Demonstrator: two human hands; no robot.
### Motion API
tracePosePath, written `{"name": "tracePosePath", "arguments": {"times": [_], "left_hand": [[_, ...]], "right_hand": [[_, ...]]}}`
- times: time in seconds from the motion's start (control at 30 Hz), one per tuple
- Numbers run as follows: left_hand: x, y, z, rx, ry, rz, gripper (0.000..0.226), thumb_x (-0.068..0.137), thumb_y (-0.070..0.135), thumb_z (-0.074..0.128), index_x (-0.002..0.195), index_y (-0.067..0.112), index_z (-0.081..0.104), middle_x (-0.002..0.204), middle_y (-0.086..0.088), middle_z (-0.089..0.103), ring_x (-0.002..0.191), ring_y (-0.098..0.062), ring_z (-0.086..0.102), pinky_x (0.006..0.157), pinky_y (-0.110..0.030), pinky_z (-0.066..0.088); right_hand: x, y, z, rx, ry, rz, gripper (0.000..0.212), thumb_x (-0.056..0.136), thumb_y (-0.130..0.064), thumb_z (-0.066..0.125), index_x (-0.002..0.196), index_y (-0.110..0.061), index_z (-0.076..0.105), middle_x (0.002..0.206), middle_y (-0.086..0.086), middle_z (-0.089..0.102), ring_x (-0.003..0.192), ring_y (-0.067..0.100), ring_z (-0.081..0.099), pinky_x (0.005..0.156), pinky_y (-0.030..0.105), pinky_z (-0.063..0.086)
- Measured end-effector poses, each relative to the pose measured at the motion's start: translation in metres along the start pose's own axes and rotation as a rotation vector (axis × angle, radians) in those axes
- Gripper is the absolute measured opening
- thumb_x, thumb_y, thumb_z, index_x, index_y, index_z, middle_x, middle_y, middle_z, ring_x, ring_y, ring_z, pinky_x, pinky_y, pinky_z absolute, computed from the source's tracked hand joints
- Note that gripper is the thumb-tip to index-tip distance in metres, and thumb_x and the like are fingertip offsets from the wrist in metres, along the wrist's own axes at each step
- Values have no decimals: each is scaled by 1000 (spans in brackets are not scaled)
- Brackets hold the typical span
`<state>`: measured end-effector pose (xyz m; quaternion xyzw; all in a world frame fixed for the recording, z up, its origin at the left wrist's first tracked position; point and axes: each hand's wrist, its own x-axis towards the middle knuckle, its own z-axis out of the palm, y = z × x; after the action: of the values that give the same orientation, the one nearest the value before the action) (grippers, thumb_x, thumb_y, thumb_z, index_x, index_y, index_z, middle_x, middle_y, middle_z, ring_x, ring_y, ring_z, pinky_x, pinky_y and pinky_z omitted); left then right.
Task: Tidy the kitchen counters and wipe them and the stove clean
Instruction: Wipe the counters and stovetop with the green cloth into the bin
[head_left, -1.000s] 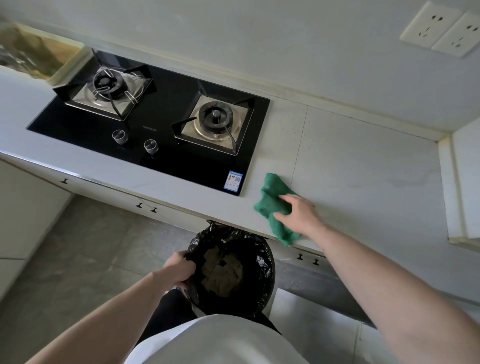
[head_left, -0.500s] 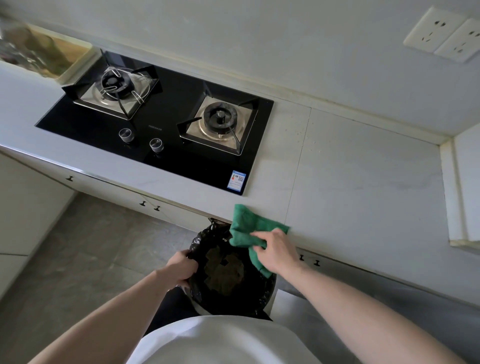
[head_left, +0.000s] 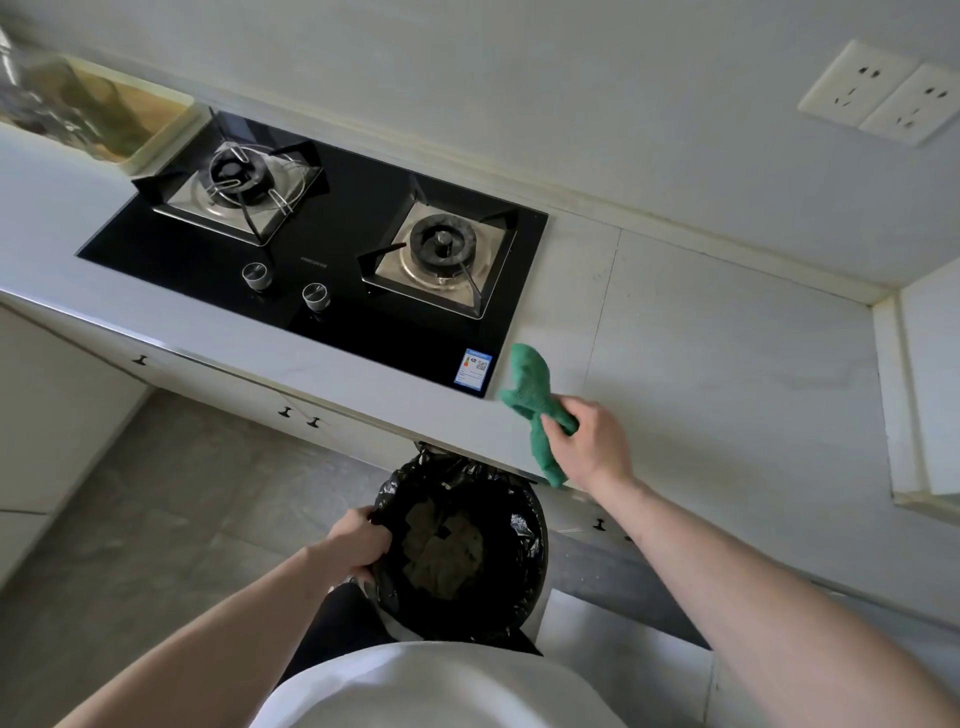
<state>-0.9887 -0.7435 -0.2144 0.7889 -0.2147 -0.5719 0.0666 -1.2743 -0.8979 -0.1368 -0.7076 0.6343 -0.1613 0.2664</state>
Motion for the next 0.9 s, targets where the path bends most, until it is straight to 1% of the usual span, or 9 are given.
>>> {"name": "tracePosePath", "arguments": {"times": [0.07,0.17,0.27,0.37,0.47,0.53,0.67,0.8,0.9], "left_hand": [[-3,1,0,-1,-13,-7,46,68,4,47,105,17,70,89,-17,76,68,-37,76,65,-53,64],[-9,3,0,-17,-26,-14,44,72,1,45,106,17,68,92,-20,75,67,-41,76,67,-56,64],[-9,4,-1,-13,-19,-14,44,74,0,45,108,15,68,94,-20,74,67,-39,76,64,-55,64],[-8,3,-4,-15,-14,-23,44,75,0,45,110,15,68,95,-20,74,68,-38,77,65,-55,64],[-7,3,-8,8,-25,-31,45,80,0,43,114,17,66,98,-19,74,69,-37,77,67,-53,64],[-9,5,-12,23,-15,-28,46,80,-1,41,114,16,66,99,-18,73,70,-37,77,65,-52,64],[-15,10,-21,84,-16,-23,42,83,2,39,112,15,67,99,-15,74,67,-33,77,63,-48,65],[-21,20,-28,215,-41,-21,37,89,7,39,114,14,65,101,-11,71,74,-29,77,57,-38,64],[-26,26,-32,277,-41,-27,34,91,10,40,115,16,63,107,-10,68,85,-27,73,57,-35,64]], "right_hand": [[1,-1,10,-18,-95,32,25,92,-28,64,114,-30,74,107,-9,76,96,19,69,81,31,55],[-17,-10,44,-89,-262,41,35,95,-23,64,130,-24,68,138,-4,64,132,20,56,111,29,38],[-42,-25,70,-92,-319,-27,40,97,-24,60,137,-28,63,149,-8,54,145,16,41,119,31,29],[-64,-37,79,-126,-438,-140,42,94,-25,60,134,-37,63,143,-16,58,139,10,47,115,30,38],[-70,-39,74,-43,-419,-135,38,91,-36,59,129,-43,63,126,-22,68,117,9,63,99,30,51],[-64,-38,64,5,-320,-148,36,90,-38,59,126,-43,66,116,-23,72,105,6,68,90,27,55],[-38,-36,26,132,-56,-125,23,94,-28,67,114,-33,75,95,-15,77,77,3,69,68,21,55],[-13,-21,7,124,72,-44,21,92,-27,68,111,-31,75,93,-14,76,77,8,68,65,22,50],[-7,-9,14,32,-4,31,26,93,-30,64,117,-32,73,101,-11,76,88,17,70,68,25,47]]}}
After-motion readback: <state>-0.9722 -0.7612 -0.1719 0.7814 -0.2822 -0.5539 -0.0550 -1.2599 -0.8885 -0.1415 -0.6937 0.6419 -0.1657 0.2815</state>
